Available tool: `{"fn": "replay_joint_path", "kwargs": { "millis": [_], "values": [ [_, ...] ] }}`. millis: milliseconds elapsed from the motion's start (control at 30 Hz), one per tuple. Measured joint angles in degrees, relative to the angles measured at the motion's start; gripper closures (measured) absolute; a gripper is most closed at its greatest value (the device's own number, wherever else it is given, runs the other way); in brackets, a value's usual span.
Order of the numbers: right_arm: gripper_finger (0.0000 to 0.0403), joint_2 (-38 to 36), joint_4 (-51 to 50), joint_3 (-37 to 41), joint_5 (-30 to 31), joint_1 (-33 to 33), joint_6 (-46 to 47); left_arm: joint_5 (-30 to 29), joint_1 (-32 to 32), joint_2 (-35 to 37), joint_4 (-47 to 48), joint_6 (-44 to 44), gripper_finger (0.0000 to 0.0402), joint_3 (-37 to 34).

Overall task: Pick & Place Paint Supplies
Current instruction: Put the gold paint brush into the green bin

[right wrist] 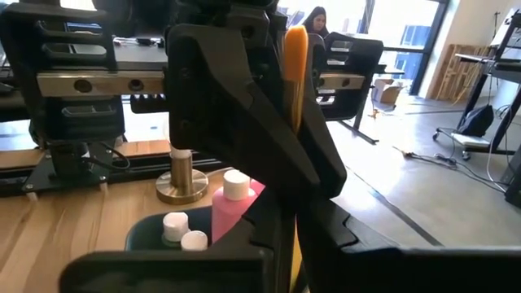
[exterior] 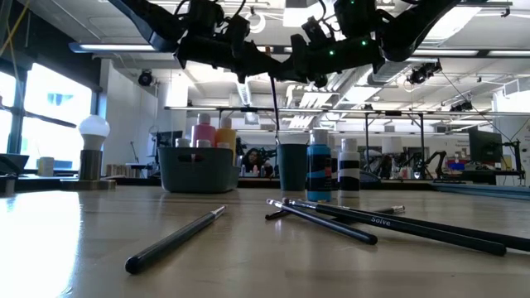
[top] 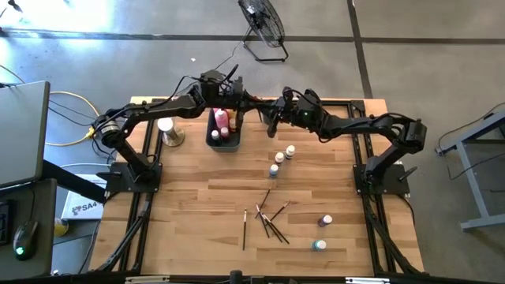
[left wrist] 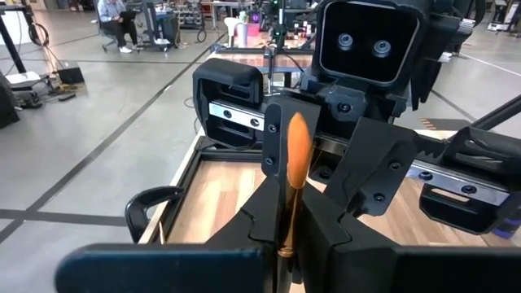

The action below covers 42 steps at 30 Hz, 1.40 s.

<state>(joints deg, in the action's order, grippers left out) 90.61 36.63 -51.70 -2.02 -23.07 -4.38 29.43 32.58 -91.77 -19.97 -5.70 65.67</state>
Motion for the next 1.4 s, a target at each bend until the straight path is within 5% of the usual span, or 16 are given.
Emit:
{"fn": "replay_joint_path", "kwargs": {
  "millis": [600,1400],
  "values": [
    [0.0395,-0.07,0.31,-0.02,0.15,0.09,0.0,-2.25,0.02,0.06,-5.81,1.64,0.0209,-0.02],
    [0.0395,-0.09,1.15,-0.04,1.97,-9.5,3.99,1.33,7.91,10.19,8.74,1.1,0.0197,-0.04]
  ]
}}
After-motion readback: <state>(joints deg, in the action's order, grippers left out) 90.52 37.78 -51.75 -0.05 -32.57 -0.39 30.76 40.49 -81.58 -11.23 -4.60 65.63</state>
